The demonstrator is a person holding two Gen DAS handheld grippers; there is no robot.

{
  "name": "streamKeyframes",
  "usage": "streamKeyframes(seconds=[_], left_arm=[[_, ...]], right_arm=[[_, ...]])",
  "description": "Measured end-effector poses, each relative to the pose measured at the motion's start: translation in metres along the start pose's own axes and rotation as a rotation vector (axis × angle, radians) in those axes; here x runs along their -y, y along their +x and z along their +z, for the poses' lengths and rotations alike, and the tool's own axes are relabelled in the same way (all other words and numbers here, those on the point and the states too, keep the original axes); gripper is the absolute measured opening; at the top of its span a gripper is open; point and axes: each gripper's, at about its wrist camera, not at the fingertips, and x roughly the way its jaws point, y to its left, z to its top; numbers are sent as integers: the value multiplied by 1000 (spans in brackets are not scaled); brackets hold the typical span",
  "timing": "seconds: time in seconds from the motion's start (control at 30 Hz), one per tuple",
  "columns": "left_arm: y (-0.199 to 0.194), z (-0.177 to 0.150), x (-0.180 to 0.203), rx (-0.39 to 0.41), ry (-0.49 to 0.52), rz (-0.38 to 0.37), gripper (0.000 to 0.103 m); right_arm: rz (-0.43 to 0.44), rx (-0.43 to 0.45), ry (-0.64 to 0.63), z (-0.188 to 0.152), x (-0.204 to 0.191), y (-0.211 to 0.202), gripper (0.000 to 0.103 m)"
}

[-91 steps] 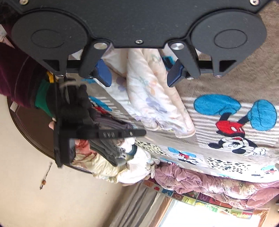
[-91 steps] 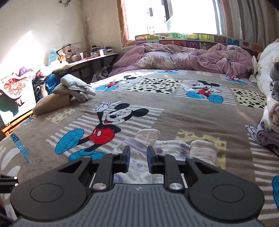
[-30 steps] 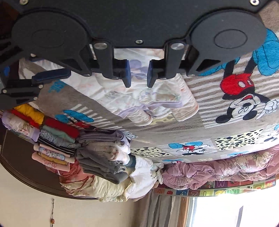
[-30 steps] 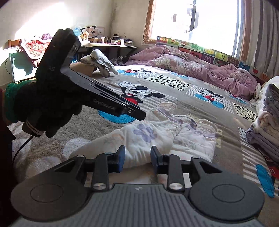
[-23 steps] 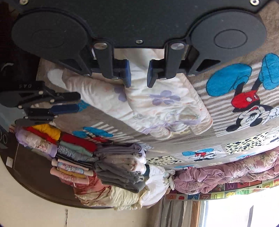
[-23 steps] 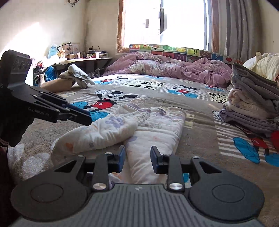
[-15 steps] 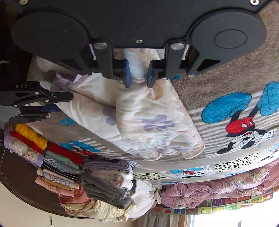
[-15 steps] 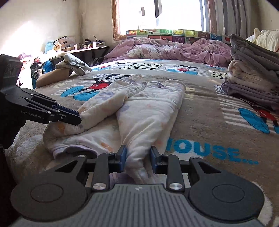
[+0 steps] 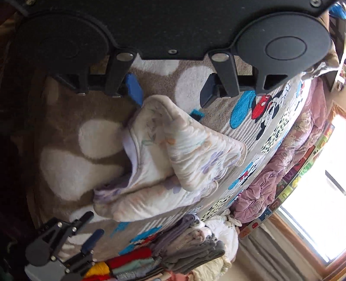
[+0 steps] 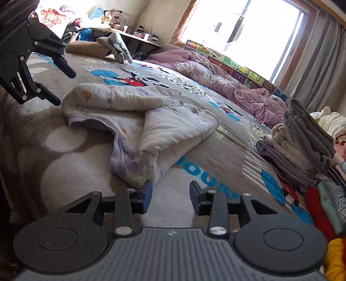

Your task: Fold clothes

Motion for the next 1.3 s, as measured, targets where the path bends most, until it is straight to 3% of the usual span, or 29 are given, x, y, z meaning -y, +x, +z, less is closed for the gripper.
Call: streamKeyframes(seconds=[0.1, 0.23, 0.33, 0.4, 0.53, 0.67, 0.8, 0.83, 0.9, 0.93, 1.1, 1.2, 1.3], left_arm=[[10, -9, 17, 3, 99, 71, 60], [15, -11, 26, 27, 144, 172, 61], [14, -13, 32, 41, 163, 248, 61], [6, -14, 43, 64, 234, 325, 61], [6, -21, 53, 94, 401, 338, 61], [9, -23, 50, 110, 475, 326, 61], [7, -23, 53, 101, 383, 366, 61], [7, -23, 57, 94, 362, 379, 57], [7, -22, 57, 88, 320, 378, 45], [7, -21, 57, 86, 299, 375, 44], [8, -17, 55, 76, 199, 356, 44], [7, -12, 48, 86, 128, 336, 25], [0, -4, 45, 99, 74, 318, 19]], right_arm=[[2, -26, -102, -5, -17, 10, 40], [-43, 14, -274, -10, -42, 17, 40], [-75, 54, -340, -13, -50, 20, 40], [-95, 69, -369, -13, -54, 19, 41], [-165, 109, -426, -14, -60, 17, 58], [-167, 122, -460, -12, -62, 18, 58], [-137, 93, -407, -9, -60, 18, 53], [-138, 92, -406, -10, -61, 18, 52], [-124, 93, -413, -11, -64, 19, 40], [-117, 95, -414, -12, -65, 20, 35], [-109, 111, -395, -12, -63, 22, 32], [-93, 130, -345, -10, -56, 21, 19], [-79, 166, -287, -6, -47, 11, 16]])
